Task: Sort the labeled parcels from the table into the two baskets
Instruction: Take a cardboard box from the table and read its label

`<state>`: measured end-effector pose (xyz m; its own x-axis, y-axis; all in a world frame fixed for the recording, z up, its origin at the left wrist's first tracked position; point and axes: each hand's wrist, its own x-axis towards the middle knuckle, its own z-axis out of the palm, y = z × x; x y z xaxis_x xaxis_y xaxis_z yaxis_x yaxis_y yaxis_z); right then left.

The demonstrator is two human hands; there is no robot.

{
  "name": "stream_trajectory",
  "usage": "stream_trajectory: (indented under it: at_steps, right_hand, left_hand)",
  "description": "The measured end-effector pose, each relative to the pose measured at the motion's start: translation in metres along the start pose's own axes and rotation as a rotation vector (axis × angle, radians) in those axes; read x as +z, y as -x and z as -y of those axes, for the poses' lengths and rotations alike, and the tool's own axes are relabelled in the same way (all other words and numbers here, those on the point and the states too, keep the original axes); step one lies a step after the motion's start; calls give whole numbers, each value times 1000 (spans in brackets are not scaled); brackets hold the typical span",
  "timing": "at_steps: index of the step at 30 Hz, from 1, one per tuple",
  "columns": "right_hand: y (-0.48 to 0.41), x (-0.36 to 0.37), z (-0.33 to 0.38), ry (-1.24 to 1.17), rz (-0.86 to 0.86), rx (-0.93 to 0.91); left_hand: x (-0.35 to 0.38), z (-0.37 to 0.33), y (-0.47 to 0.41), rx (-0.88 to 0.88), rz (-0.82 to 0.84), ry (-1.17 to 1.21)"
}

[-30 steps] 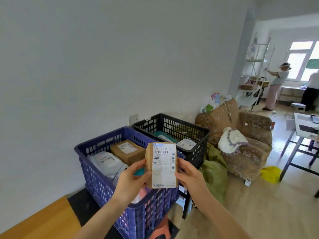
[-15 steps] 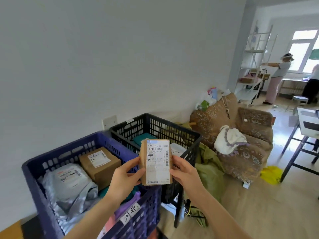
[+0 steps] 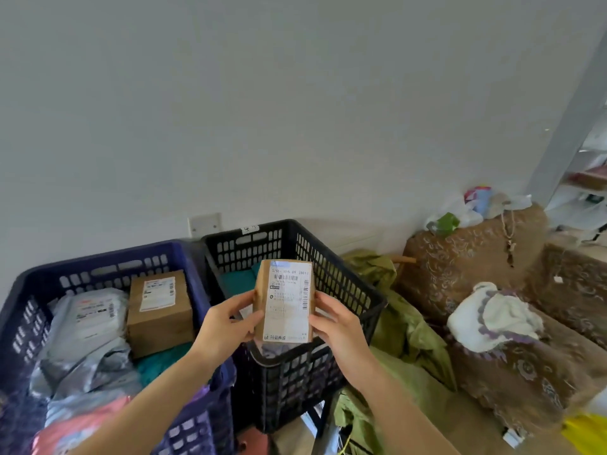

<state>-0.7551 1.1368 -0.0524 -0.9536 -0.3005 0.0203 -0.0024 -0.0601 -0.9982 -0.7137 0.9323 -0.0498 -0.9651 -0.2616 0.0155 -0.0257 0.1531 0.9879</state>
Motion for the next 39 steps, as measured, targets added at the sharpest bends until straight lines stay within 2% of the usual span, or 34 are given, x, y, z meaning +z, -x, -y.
stream_trajectory:
  at_steps: [10,20,29,39]
  right_hand:
    - [-103,-50,-15,57,30,21]
    - [-221,-43,-18,152,81,62]
    - [-308,-54,-59,227,95,150]
    - [-385,-39,-104,413,183,255]
  left_hand:
    - [49,-1,-86,-22,-57,12]
    - [49,23,-195,-95,-148,30]
    - [69,61,-271,-257,-183,-3]
    - [83,109,-325,-403,-314,22]
